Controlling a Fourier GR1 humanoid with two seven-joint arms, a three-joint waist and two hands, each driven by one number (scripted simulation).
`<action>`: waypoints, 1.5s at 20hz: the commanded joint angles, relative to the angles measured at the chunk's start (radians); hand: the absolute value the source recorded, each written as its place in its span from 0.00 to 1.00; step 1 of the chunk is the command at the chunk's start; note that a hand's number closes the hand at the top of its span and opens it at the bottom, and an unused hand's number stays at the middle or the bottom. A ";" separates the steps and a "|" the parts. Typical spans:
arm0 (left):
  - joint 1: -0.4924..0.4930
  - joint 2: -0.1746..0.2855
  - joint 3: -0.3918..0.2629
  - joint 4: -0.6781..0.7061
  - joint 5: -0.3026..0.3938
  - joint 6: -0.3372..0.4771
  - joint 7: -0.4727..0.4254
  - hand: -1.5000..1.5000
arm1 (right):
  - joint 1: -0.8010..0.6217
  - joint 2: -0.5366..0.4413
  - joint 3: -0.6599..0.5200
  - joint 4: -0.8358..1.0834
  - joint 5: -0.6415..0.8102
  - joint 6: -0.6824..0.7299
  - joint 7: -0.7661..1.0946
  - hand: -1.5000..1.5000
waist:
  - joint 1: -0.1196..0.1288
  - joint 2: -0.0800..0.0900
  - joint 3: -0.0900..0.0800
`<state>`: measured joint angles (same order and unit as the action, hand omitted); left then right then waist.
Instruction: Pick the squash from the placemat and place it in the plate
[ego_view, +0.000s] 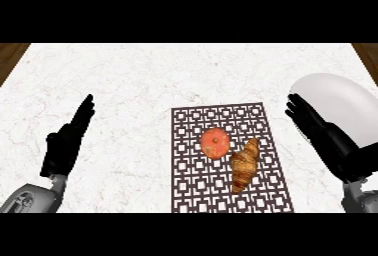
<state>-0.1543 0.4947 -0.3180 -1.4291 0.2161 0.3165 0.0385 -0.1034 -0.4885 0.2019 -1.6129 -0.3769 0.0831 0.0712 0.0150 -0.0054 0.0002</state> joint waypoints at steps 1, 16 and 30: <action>-0.033 -0.023 0.051 0.078 0.006 -0.025 -0.057 0.50 | -0.118 0.091 -0.029 0.001 0.035 -0.156 0.095 0.00 | -0.012 0.007 -0.001; -0.122 -0.040 0.001 -0.005 0.002 -0.031 0.024 0.50 | -0.229 0.426 0.228 0.329 0.843 -1.043 0.355 0.00 | 0.028 0.007 -0.008; -0.097 -0.050 0.035 0.052 -0.002 -0.018 0.003 0.50 | -0.466 0.488 0.275 0.455 1.371 -0.640 1.070 0.00 | -0.039 -0.019 -0.010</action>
<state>-0.2591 0.4467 -0.2915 -1.3943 0.2138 0.2998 0.0564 -0.5185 -0.0086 0.4542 -1.1498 0.9492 -0.7431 0.9280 -0.0160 -0.0213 -0.0096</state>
